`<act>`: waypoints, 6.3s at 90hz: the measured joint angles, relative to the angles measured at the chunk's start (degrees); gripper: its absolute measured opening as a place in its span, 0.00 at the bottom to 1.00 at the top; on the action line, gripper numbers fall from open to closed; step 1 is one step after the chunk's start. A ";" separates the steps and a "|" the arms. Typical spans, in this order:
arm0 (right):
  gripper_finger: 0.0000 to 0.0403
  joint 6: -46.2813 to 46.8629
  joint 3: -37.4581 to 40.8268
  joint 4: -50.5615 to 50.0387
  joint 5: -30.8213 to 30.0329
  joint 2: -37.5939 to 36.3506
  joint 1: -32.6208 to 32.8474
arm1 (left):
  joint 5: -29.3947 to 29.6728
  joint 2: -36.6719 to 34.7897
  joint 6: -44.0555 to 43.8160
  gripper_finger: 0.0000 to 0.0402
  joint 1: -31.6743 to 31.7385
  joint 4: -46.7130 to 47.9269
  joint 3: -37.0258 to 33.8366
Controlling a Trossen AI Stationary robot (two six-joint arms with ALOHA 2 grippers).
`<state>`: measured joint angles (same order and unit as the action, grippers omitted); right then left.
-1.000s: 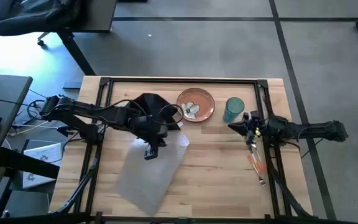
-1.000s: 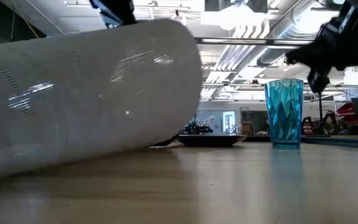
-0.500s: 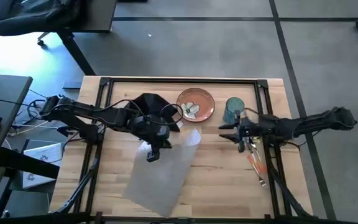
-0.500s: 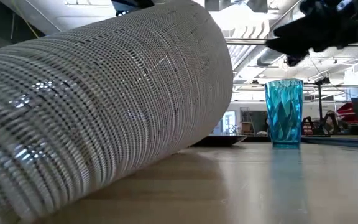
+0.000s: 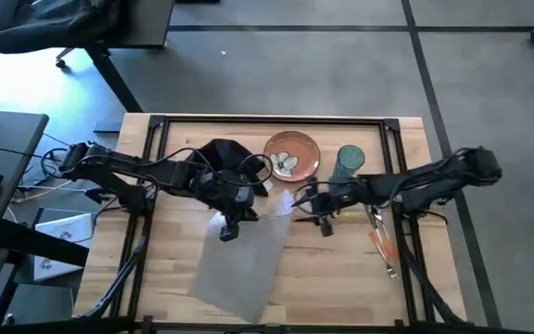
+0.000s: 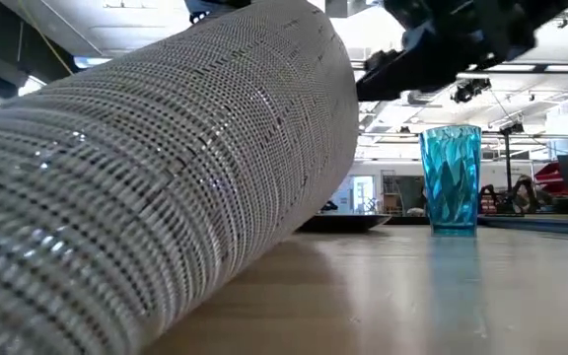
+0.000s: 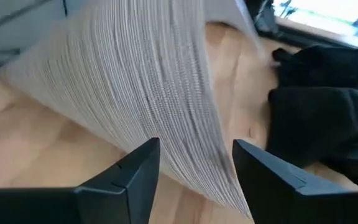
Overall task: Set table place
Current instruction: Prepare the gray tablemat
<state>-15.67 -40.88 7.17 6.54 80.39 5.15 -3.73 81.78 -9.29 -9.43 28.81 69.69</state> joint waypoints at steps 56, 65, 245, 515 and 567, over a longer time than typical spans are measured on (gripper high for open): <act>0.00 -7.15 -15.89 -31.25 -30.43 2.83 6.76 | 13.76 -0.08 4.07 0.00 0.04 20.25 10.69; 0.00 -3.18 -19.88 -39.91 -38.43 1.36 9.00 | 16.26 -0.09 7.30 0.00 0.03 21.67 14.20; 0.00 23.51 -13.92 -0.45 2.90 28.95 15.49 | 15.01 27.16 -14.68 0.00 -29.93 -2.15 16.92; 0.00 67.72 -20.88 -45.66 -19.32 28.10 32.41 | 34.61 26.99 -36.35 0.29 -27.47 16.22 -6.25; 0.00 67.72 -15.96 -47.94 -18.11 19.58 30.28 | 31.67 19.23 -35.66 0.29 -29.71 16.64 -5.90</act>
<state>52.05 -56.84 -40.77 -11.56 99.97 35.43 27.95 101.01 -44.95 -39.14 45.45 63.79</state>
